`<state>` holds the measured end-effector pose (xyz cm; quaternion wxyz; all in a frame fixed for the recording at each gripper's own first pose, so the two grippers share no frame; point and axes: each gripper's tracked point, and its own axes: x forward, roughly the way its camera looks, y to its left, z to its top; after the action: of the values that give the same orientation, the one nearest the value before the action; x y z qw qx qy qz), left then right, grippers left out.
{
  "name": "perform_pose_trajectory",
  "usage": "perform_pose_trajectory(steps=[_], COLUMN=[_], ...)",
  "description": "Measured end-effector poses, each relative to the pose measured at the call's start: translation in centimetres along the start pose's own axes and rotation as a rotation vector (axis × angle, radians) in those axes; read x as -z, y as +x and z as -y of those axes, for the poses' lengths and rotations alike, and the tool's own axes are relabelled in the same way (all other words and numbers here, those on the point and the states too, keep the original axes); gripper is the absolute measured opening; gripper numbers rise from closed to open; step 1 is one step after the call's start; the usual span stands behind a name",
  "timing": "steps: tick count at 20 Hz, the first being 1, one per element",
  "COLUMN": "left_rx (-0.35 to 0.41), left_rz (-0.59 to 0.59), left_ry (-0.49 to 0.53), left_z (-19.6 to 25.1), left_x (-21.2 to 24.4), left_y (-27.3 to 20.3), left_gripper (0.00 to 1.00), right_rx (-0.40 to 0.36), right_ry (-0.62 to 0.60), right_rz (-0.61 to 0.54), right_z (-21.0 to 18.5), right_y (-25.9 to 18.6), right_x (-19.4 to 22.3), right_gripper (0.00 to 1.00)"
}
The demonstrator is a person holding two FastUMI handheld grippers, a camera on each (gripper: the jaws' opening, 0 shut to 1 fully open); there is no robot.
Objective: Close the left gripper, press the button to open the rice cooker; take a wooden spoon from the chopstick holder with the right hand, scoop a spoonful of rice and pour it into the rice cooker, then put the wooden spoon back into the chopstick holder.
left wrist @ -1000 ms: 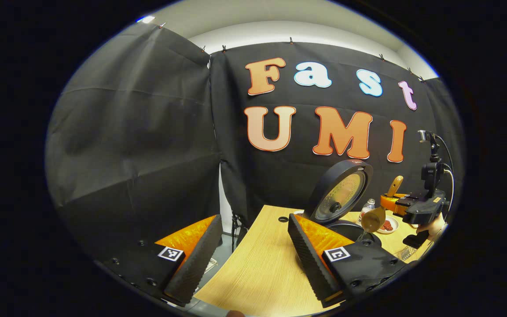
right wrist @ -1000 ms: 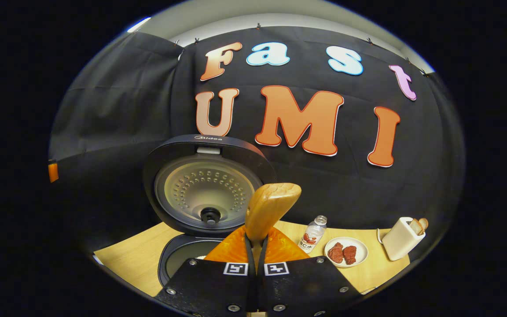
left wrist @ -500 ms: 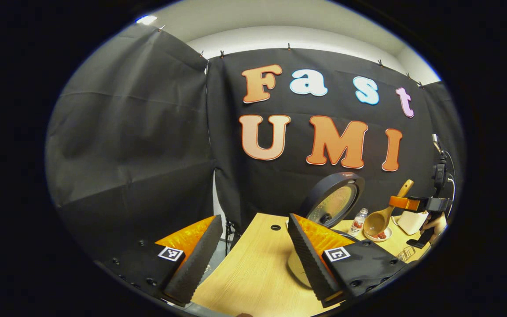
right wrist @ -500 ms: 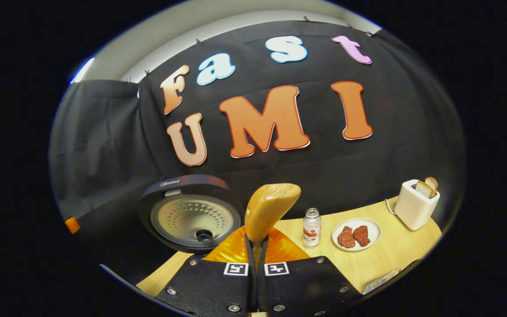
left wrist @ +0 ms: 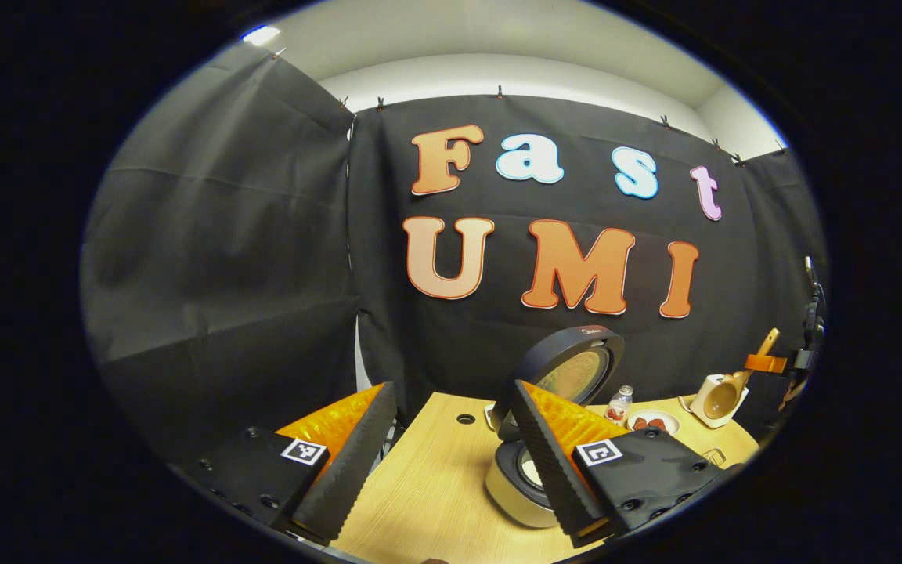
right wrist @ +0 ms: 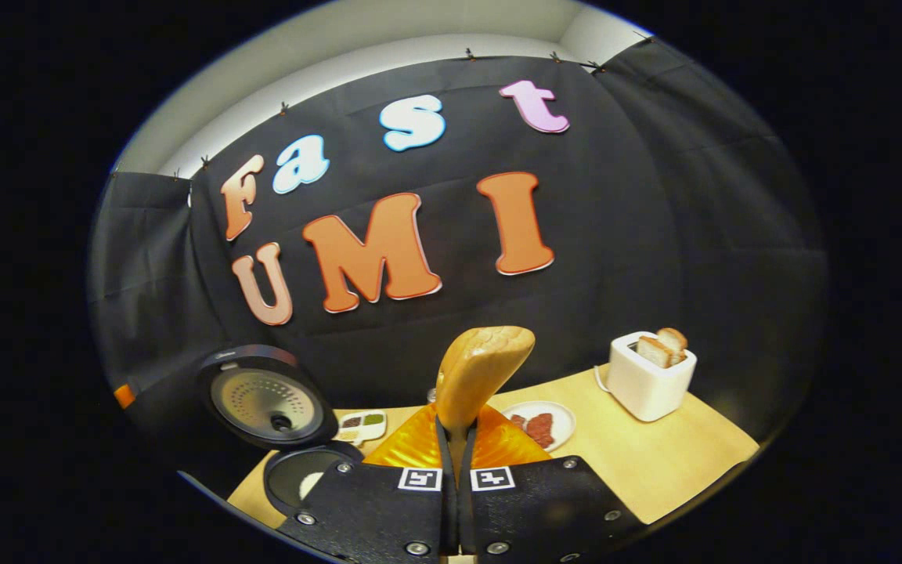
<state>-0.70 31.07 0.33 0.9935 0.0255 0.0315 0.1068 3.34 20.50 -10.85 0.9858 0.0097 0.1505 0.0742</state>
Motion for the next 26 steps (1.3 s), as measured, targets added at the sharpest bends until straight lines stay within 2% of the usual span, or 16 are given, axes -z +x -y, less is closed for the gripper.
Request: perform_pose_trajectory(steps=[4,8,16,24,26], left_rx=[0.021,0.033,0.03,-0.014,-0.019], left_rz=[-0.009,-0.017,-0.037,-0.071,-0.079], left_ry=[0.01,0.021,0.044,0.06,0.065], left_z=[1.7,3.3,4.7,3.6,3.6], left_x=[0.0,0.0,0.1,1.2,1.6], left_y=[0.6,1.1,0.6,-0.1,-0.2], left_gripper=[1.0,1.0,1.0,1.0,1.0], right_rx=[0.106,0.162,0.171,0.165,0.166], right_ry=[0.034,0.062,0.096,0.069,0.098], right_rz=[-0.041,-0.103,-0.231,-0.267,-0.253], right_z=[6.6,10.4,12.0,12.7,13.0], right_y=[-1.9,-2.8,-0.9,0.4,0.1], right_x=[2.4,6.7,15.5,18.7,18.4], right_gripper=[0.0,0.0,0.0,0.0,0.0])
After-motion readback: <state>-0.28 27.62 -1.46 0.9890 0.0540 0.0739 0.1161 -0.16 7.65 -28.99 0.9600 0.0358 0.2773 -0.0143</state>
